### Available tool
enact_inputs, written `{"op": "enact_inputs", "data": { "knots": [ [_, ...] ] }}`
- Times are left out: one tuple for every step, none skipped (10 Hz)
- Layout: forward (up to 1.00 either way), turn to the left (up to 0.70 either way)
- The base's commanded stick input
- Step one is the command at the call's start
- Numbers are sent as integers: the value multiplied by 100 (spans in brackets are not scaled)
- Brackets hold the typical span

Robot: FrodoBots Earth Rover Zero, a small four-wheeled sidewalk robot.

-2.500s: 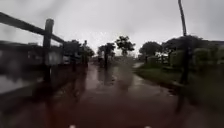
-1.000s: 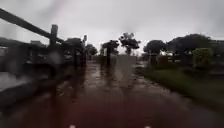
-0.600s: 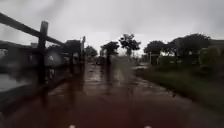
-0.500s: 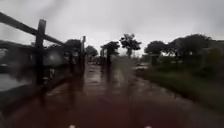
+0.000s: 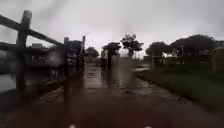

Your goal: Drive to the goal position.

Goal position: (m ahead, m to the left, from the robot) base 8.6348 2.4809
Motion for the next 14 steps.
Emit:
{"op": "enact_inputs", "data": {
  "knots": [
    [100,0],
    [100,0],
    [100,0],
    [100,0],
    [100,0],
    [100,0],
    [100,0],
    [100,0],
    [100,0],
    [100,0],
    [100,0],
    [100,0],
    [100,0],
    [100,0]
  ]
}}
